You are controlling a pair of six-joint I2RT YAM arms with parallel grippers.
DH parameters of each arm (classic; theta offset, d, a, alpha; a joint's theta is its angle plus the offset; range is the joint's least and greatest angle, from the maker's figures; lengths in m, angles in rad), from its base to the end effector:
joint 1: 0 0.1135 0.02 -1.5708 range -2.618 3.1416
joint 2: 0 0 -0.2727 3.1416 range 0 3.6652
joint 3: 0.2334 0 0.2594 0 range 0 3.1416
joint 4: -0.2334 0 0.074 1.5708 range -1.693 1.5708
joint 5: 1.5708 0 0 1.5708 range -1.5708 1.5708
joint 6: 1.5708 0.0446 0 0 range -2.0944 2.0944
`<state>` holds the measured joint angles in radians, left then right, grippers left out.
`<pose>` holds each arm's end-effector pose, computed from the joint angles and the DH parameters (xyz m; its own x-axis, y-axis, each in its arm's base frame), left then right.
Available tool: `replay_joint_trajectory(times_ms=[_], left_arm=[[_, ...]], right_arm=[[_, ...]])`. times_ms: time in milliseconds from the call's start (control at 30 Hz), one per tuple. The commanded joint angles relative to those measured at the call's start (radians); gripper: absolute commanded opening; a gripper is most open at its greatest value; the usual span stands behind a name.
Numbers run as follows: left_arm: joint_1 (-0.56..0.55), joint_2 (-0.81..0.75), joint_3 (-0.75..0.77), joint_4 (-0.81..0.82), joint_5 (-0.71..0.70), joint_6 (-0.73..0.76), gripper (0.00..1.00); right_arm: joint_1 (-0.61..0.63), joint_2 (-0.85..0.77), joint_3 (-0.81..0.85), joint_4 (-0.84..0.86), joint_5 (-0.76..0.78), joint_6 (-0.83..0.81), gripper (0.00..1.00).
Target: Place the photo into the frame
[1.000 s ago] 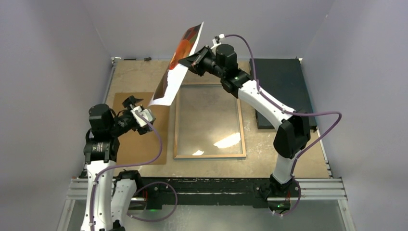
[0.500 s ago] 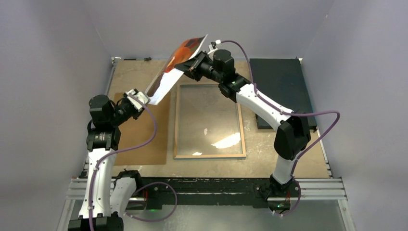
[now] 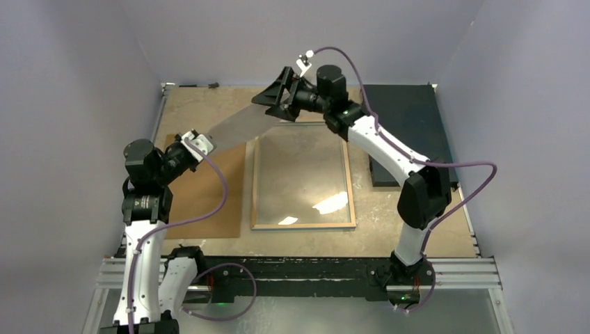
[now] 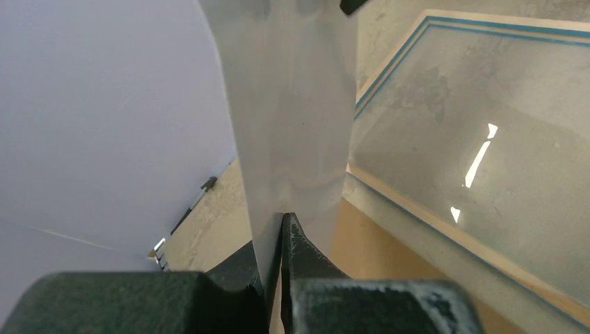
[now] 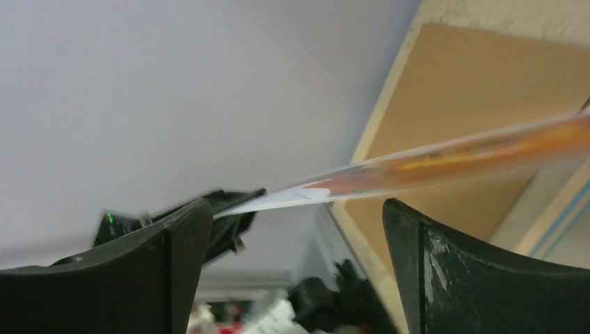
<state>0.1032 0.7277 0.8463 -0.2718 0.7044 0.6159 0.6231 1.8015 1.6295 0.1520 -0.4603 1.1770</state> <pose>0.1687 -0.0116 0.3678 0.1985 0.4631 -0.8638 0.5432 0.6816 0.4903 0.3581 0.2817 0.3926 -0.8221 0.4281 -0.3754 -0.3240 0.1905 0.9267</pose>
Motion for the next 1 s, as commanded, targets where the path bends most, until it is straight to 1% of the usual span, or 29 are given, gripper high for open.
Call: replay_joint_trajectory(times_ms=[0, 33, 67, 100, 167, 267, 367, 433, 500, 600, 667, 700, 733, 833, 967], left_arm=[[-0.003, 0.035, 0.085, -0.060, 0.055, 0.059, 0.00], [-0.002, 0.045, 0.096, -0.071, 0.071, 0.066, 0.00], [-0.001, 0.048, 0.105, -0.077, 0.087, 0.070, 0.00], [-0.002, 0.055, 0.113, -0.087, 0.107, 0.079, 0.00], [-0.003, 0.066, 0.126, -0.101, 0.137, 0.096, 0.00], [-0.003, 0.075, 0.150, -0.112, 0.145, 0.109, 0.00], [-0.003, 0.080, 0.183, -0.165, 0.149, 0.167, 0.00], [-0.002, 0.079, 0.190, -0.183, 0.151, 0.192, 0.00], [-0.003, 0.076, 0.196, -0.191, 0.157, 0.204, 0.00], [-0.002, 0.070, 0.204, -0.193, 0.167, 0.208, 0.00], [-0.003, 0.067, 0.207, -0.193, 0.170, 0.208, 0.00], [-0.003, 0.066, 0.209, -0.195, 0.169, 0.209, 0.00], [-0.002, 0.065, 0.212, -0.199, 0.167, 0.211, 0.00], [-0.003, 0.060, 0.218, -0.214, 0.164, 0.237, 0.00], [-0.003, 0.049, 0.217, -0.210, 0.160, 0.240, 0.00]], right_arm=[[-0.096, 0.014, 0.228, -0.141, -0.419, -0.573, 0.98], [-0.103, 0.025, 0.305, -0.288, -0.459, -0.767, 0.99], [-0.105, 0.029, 0.381, -0.460, -0.419, -0.974, 0.99], [-0.107, 0.003, 0.383, -0.532, -0.371, -1.096, 0.99], [-0.113, -0.096, 0.258, -0.431, -0.340, -1.157, 0.99], [-0.113, -0.239, 0.095, -0.296, -0.297, -1.314, 0.99], [-0.110, -0.348, -0.022, -0.180, -0.369, -1.414, 0.99], [-0.099, -0.372, -0.058, -0.157, -0.413, -1.476, 0.99], [-0.078, -0.365, -0.059, -0.170, -0.432, -1.525, 0.99], [-0.012, -0.312, 0.003, -0.274, -0.387, -1.611, 0.97], [0.044, -0.272, 0.045, -0.340, -0.318, -1.668, 0.96], [0.070, -0.254, 0.056, -0.355, -0.273, -1.685, 0.98], [0.087, -0.241, 0.062, -0.364, -0.245, -1.694, 0.97], [0.102, -0.220, 0.053, -0.352, -0.209, -1.701, 0.92], [0.107, -0.237, 0.002, -0.290, -0.183, -1.685, 0.79]])
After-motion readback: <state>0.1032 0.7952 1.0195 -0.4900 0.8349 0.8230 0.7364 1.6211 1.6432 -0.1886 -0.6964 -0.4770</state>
